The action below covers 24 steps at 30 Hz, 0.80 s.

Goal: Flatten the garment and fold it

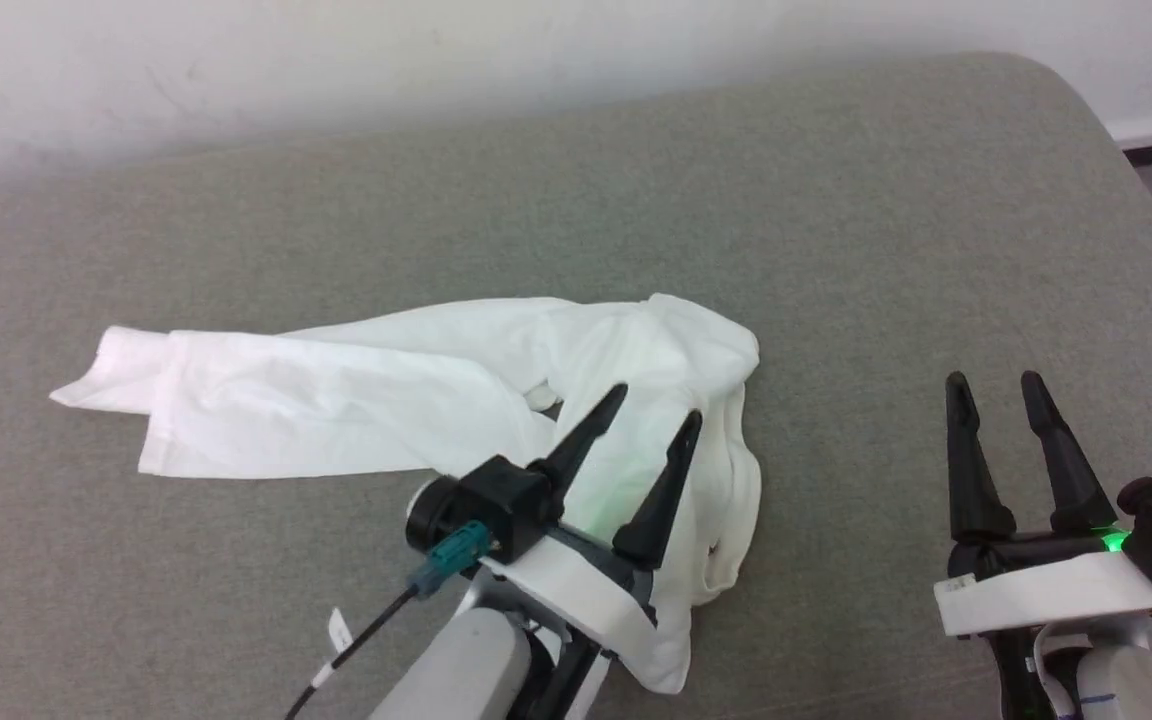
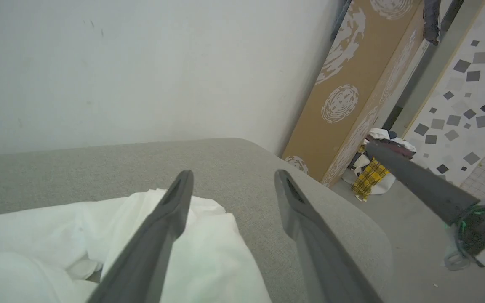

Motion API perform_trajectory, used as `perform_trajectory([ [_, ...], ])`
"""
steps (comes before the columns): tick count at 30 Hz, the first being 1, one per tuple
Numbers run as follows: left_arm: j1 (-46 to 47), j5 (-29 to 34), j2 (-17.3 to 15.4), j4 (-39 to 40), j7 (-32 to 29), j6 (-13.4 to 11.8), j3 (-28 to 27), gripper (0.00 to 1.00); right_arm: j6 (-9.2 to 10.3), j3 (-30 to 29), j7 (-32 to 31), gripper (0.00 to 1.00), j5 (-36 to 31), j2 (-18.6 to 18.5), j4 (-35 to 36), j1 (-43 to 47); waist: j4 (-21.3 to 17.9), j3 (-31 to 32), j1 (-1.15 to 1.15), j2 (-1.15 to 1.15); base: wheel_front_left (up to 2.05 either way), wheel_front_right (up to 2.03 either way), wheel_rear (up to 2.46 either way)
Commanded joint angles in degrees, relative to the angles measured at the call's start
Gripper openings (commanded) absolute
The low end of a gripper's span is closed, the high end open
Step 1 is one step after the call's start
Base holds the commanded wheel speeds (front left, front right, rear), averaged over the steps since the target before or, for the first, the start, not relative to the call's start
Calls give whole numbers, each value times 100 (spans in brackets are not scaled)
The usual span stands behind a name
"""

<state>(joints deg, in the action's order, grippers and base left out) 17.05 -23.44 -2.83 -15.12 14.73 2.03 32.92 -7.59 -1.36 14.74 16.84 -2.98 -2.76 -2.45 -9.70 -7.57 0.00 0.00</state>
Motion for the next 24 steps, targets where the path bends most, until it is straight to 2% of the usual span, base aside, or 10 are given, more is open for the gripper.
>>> perform_trajectory([
  [1,-115,101,-5,230,27,14,-120,100,10,6,26,100,-59,11,13,-40,127,137,0,0,0,0,0],
  [4,-258,285,-5,815,27,-12,-490,100,10,13,26,100,-125,11,43,19,212,258,0,0,0,0,0],
  [9,-593,434,-5,1223,27,-138,-1296,100,10,57,26,100,-262,11,115,151,293,434,0,0,0,0,0],
  [15,-1092,574,-6,1242,27,-204,-2323,100,10,118,26,100,-346,11,130,291,291,571,0,0,0,0,0],
  [24,-1874,768,-82,1115,27,-53,-3403,100,10,23,-5,100,-464,11,53,541,324,760,0,0,0,0,0],
])
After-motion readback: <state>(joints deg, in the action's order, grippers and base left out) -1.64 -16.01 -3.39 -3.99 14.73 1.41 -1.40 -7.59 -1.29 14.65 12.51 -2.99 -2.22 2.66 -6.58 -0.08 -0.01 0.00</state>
